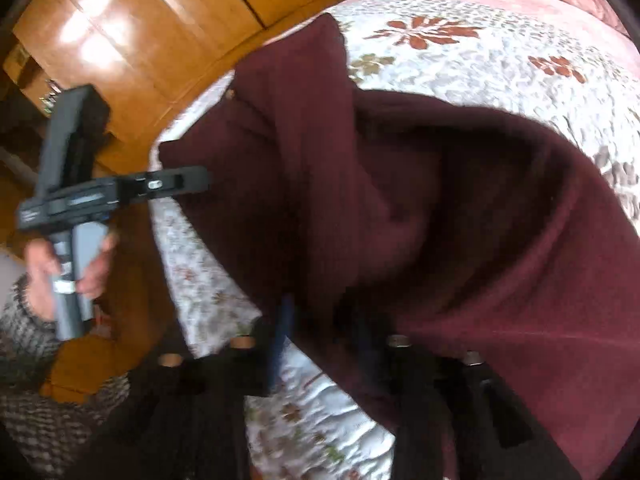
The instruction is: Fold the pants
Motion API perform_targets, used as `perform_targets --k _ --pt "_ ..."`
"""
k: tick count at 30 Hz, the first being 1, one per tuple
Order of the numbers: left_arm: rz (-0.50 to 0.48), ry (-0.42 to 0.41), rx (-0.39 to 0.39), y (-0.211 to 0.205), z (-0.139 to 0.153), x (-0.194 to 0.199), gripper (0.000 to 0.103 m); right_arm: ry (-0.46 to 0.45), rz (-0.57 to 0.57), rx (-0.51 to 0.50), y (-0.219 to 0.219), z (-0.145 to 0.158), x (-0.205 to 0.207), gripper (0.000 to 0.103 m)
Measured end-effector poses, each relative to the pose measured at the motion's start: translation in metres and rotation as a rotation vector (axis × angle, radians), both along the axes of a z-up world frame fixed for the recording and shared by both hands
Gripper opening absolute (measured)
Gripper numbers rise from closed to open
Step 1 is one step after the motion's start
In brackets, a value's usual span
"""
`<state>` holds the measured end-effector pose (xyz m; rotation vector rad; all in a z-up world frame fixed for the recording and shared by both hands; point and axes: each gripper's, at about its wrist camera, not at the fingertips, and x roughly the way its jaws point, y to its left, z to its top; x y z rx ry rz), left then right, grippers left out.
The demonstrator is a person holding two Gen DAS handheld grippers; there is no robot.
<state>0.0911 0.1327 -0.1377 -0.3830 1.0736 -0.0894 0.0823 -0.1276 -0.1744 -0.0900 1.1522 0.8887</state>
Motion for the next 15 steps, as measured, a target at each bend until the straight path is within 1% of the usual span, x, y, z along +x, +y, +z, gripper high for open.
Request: perform_targets --k 1,3,5,7,9,11,12,15 --pt "0.011 0.000 0.016 0.004 0.000 0.002 0.082 -0.016 0.010 -0.015 0.001 0.006 0.000 0.043" --pt "0.033 0.003 0.024 0.016 0.000 0.006 0.082 -0.032 0.023 -0.037 0.004 0.018 0.001 0.049" --pt "0.057 0.012 0.026 0.028 -0.001 0.014 0.082 -0.048 0.019 -0.029 0.008 0.032 0.008 0.050" --pt "0.082 0.024 0.042 0.045 -0.004 0.020 0.082 -0.051 0.007 -0.024 0.011 0.041 0.018 0.054" --pt "0.103 0.029 0.027 0.060 -0.007 0.028 0.082 -0.050 -0.017 -0.026 0.018 0.046 0.033 0.056" --pt "0.106 0.043 -0.004 0.062 -0.011 0.036 0.082 -0.033 -0.046 -0.018 0.021 0.047 0.048 0.056" --pt "0.093 0.060 -0.015 0.064 -0.016 0.039 0.082 -0.006 -0.062 0.007 0.023 0.047 0.058 0.056" --pt "0.041 0.058 0.045 0.058 -0.020 0.042 0.082 0.052 -0.105 0.064 0.028 0.045 0.078 0.056"
